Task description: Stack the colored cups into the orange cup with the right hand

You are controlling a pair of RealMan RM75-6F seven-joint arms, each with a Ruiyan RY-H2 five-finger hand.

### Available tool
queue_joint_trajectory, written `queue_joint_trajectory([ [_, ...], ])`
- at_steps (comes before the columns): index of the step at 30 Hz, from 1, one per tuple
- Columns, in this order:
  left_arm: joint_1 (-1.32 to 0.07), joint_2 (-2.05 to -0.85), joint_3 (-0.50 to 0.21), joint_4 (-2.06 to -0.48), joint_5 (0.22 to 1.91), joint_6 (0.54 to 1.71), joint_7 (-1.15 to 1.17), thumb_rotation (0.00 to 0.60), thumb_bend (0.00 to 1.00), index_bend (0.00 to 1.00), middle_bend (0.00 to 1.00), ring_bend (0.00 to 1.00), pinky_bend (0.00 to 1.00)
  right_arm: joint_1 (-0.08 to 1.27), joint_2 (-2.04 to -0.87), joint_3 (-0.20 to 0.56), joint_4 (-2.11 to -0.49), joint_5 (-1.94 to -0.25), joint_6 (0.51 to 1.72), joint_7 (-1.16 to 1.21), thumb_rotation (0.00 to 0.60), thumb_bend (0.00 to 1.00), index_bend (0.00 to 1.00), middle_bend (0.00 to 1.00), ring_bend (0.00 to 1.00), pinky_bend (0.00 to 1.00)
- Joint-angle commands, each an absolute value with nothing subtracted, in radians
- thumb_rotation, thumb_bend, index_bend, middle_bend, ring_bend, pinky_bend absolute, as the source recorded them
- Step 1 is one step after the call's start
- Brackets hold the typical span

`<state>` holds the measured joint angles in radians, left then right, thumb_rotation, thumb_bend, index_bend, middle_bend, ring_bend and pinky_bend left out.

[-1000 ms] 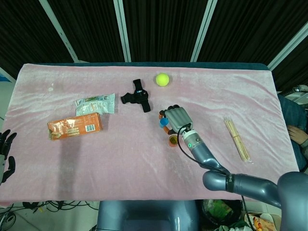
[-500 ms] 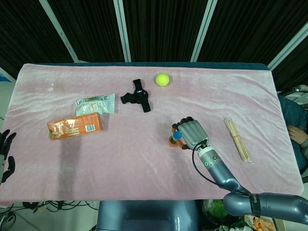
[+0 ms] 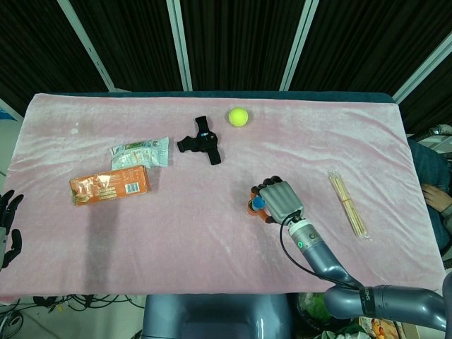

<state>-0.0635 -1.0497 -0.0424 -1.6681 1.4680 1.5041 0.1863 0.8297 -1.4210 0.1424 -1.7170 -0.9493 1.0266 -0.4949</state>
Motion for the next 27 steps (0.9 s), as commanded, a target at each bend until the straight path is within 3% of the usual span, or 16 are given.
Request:
queue_joint_trajectory([
  [1,-0.064,-1.05,-0.042,-1.667,1.467,1.503,0.185,0.6,0.71,0.05,0.01,0.0,0.01,0.83,-1.429,0.143,-1.703,-0.943,1.019,-0.492,0.6,0.36,0.5,0.48,0.27,0.21],
  [21,-0.063,-1.05,-0.044,-1.667,1.461,1.503,0.189,0.6,0.71,0.05,0.01,0.0,0.01,0.825,-1.473,0.142,-1.629,-0.94,0.978,-0.458,0.6,0.32,0.49,0.47,0.27,0.21],
  [27,-0.063,-1.049,-0.045,-1.666,1.46,1.503,0.188,0.6,0.71,0.05,0.01,0.0,0.01,0.824,-1.469,0.137,-1.631,-0.926,0.967,-0.467,0.6,0.24,0.26,0.31,0.24,0.21],
])
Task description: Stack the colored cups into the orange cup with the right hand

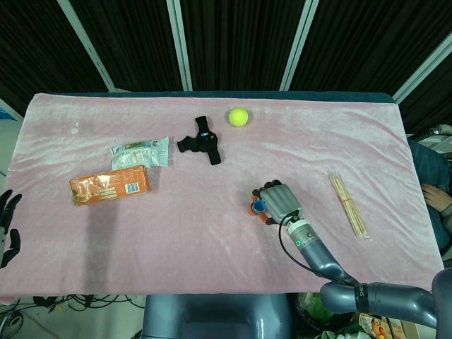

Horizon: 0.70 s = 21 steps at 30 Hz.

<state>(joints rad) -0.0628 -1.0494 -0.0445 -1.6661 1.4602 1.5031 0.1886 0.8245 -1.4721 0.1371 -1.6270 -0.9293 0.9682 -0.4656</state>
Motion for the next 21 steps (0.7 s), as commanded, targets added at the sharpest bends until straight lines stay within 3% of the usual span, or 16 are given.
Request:
queue_joint_trajectory([
  [1,-0.063,-1.049,-0.045,-1.666,1.46,1.503,0.189,0.6,0.71,0.05,0.01,0.0,0.01,0.823,-1.466,0.138,-1.635,-0.925,0.968,-0.467,0.6,0.23,0.23,0.28,0.24,0.21],
  [4,-0.063,-1.049,-0.044,-1.667,1.461,1.502,0.188,0.6,0.71,0.05,0.01,0.0,0.01,0.815,-1.45,0.143,-1.653,-0.926,0.985,-0.466,0.6,0.23,0.21,0.25,0.23,0.21],
  [14,-0.063,-1.049,-0.043,-1.67,1.464,1.503,0.192,0.6,0.71,0.05,0.01,0.0,0.01,0.751,-1.37,0.111,-1.757,-0.952,1.051,-0.466,0.6,0.23,0.24,0.27,0.23,0.21],
  [21,-0.062,-1.05,-0.042,-1.672,1.467,1.506,0.196,0.6,0.71,0.05,0.01,0.0,0.01,0.717,-1.393,0.078,-1.732,-0.973,1.061,-0.455,0.6,0.23,0.27,0.28,0.23,0.21],
])
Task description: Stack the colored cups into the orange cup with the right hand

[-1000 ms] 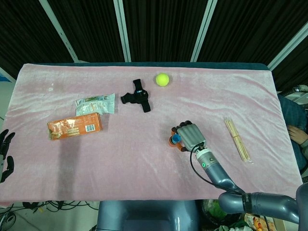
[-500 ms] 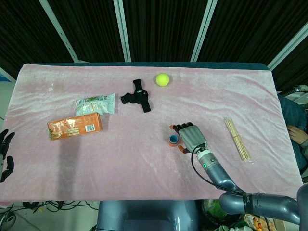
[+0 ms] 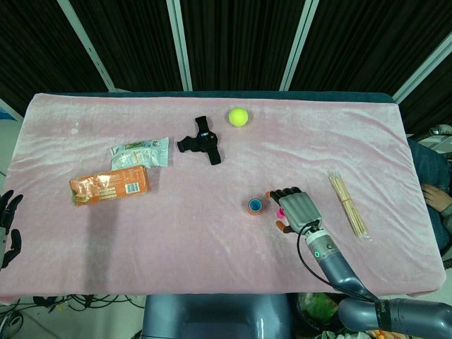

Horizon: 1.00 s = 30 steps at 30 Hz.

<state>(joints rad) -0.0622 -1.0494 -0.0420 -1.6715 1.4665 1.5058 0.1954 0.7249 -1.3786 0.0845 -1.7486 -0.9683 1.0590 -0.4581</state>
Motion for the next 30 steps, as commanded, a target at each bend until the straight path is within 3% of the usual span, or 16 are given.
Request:
queue_joint_trajectory([
  [1,-0.062,-1.05,-0.042,-1.672,1.467,1.507,0.197,0.6,0.71,0.05,0.01,0.0,0.01,0.715,-1.399,0.076,-1.724,-0.974,1.062,-0.454,0.6,0.23,0.27,0.28,0.23,0.21],
  [22,-0.062,-1.047,-0.042,-1.673,1.46,1.501,0.197,0.6,0.71,0.05,0.01,0.0,0.01,0.687,-1.53,0.084,-1.484,-1.005,1.017,-0.398,0.6,0.24,0.41,0.4,0.23,0.21],
  [30,-0.063,-1.048,-0.043,-1.674,1.457,1.5,0.201,0.6,0.71,0.05,0.01,0.0,0.01,0.675,-1.552,0.093,-1.434,-1.027,1.017,-0.379,0.6,0.31,0.48,0.49,0.29,0.21],
])
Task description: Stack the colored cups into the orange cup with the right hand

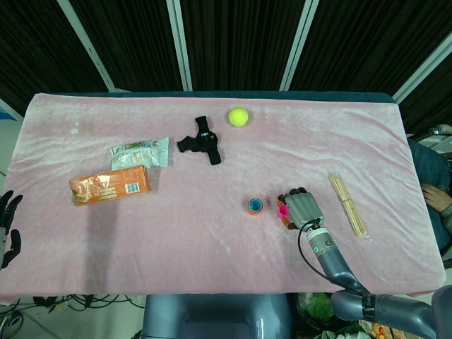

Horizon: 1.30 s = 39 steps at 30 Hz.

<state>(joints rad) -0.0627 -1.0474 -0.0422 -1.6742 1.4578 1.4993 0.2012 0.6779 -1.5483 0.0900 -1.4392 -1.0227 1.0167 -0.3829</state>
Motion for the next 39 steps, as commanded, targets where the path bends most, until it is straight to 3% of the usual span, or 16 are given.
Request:
queue_joint_trajectory([
  [1,-0.063,-1.048,-0.043,-1.673,1.457,1.5,0.2,0.6,0.71,0.05,0.01,0.0,0.01,0.674,-1.552,0.094,-1.432,-1.029,1.017,-0.378,0.6,0.32,0.49,0.5,0.29,0.21],
  [10,-0.063,-1.048,-0.042,-1.675,1.457,1.498,0.202,0.6,0.71,0.05,0.01,0.0,0.01,0.678,-1.515,0.124,-1.482,-1.042,1.013,-0.382,0.6,0.36,0.5,0.52,0.31,0.21],
  [16,-0.064,-1.047,-0.04,-1.677,1.459,1.495,0.203,0.6,0.71,0.05,0.01,0.0,0.01,0.723,-1.422,0.199,-1.619,-1.002,0.988,-0.415,0.6,0.36,0.5,0.52,0.31,0.21],
  [23,-0.064,-1.046,-0.039,-1.679,1.462,1.496,0.204,0.6,0.71,0.05,0.01,0.0,0.01,0.783,-1.4,0.237,-1.681,-0.951,0.97,-0.487,0.6,0.36,0.51,0.52,0.31,0.21],
  [39,-0.064,-1.044,-0.041,-1.674,1.458,1.496,0.195,0.6,0.71,0.05,0.01,0.0,0.01,0.821,-1.439,0.206,-1.692,-0.932,0.984,-0.522,0.6,0.36,0.51,0.52,0.31,0.21],
])
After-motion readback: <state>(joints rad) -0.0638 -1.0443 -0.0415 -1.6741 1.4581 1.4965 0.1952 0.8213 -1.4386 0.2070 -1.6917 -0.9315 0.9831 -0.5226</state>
